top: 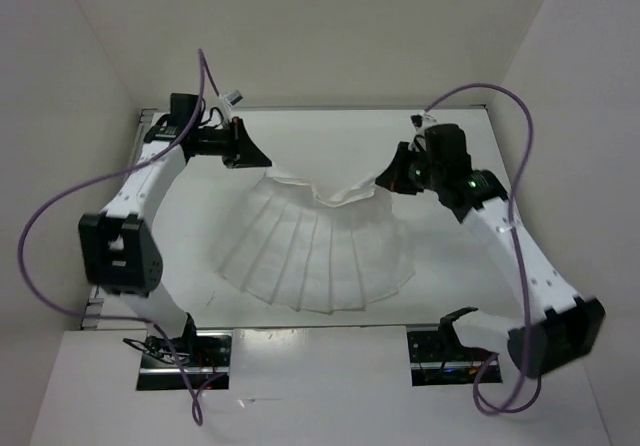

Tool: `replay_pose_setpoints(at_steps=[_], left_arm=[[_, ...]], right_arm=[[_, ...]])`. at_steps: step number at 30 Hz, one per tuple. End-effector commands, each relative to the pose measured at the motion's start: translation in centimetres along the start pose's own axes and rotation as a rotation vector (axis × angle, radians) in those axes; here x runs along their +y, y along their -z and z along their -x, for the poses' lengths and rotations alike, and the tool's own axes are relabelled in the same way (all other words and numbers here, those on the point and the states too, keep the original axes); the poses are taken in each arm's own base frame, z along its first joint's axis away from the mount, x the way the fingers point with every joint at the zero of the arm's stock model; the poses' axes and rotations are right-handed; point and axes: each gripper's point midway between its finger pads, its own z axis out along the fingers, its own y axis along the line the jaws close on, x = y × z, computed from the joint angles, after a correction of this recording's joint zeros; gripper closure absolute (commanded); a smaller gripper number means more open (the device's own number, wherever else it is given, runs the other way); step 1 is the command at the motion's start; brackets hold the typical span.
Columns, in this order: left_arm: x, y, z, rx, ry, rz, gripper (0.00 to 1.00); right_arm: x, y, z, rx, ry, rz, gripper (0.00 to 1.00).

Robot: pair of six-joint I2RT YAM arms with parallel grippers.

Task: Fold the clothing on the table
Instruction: Flatten the skirt out

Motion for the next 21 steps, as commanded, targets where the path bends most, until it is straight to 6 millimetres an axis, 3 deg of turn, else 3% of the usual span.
replay_pose_setpoints(at_steps=[1,2,3,5,7,8,10,11,12,14,15,16,18,19,20,21], left_arm=[[5.3,-2.5,3.5,-0.013,0.043,0.056,1.0],[6.7,-3.4,4.2,0.002,0.067,0.061,1.0],[5.0,-3.0,7.0,-0.035,0.005,0.049,1.0],[4.2,-2.6,9.6,-0.066,-0.028,0.034,1.0],[0.4,-1.2,12.8,-0.129,-0.117,0.0,1.0],[-0.7,-0.6,13.4,-0.143,-0.143,-0.004,1.0],[-1.8,0.8,14.6,-0.178,-0.173,0.001,1.0],[-3.1,1.5,14.7,-0.19,-0.195,-0.003,1.0],[-2.9,1.9,14.6,-0.195,-0.189,0.003,1.0],[-3.4,2.2,14.2,-0.208,-0.212,-0.001,0.99],[-1.2,1.3,12.6,-0.174,-0.151,0.01,0.99],[-0.1,0.9,11.7,-0.163,-0.111,0.026,0.99],[1.9,0.2,9.7,-0.143,-0.068,0.042,0.99],[5.2,-1.1,6.4,-0.09,0.046,0.07,0.99],[6.3,-1.5,4.8,-0.068,0.084,0.077,0.99],[7.6,-1.8,3.1,-0.046,0.122,0.101,0.99]], right_arm=[[-1.8,-4.0,6.3,-0.113,0.072,-0.066,1.0],[-2.4,-4.4,7.9,-0.139,0.084,-0.096,1.0],[-3.6,-4.3,9.7,-0.169,0.082,-0.142,1.0],[-3.3,-3.7,14.2,-0.256,0.095,-0.152,1.0],[-2.8,-2.1,17.1,-0.327,0.111,-0.149,1.0],[-2.2,-0.6,19.2,-0.389,0.13,-0.152,1.0],[-1.4,0.9,20.8,-0.438,0.149,-0.156,1.0],[-1.6,0.8,20.6,-0.425,0.159,-0.164,1.0],[-1.6,0.8,20.6,-0.425,0.16,-0.164,1.0],[-2.0,0.1,18.9,-0.37,0.154,-0.153,1.0],[-2.3,-0.2,18.1,-0.354,0.14,-0.158,1.0],[-3.6,-2.0,15.4,-0.272,0.115,-0.157,1.0],[-4.8,-3.3,12.1,-0.191,0.065,-0.157,1.0],[-6.8,-5.2,7.7,-0.079,-0.003,-0.174,1.0],[-6.7,-5.7,5.6,-0.03,-0.038,-0.14,1.0],[-8.3,-6.6,1.1,0.073,-0.093,-0.156,1.0]])
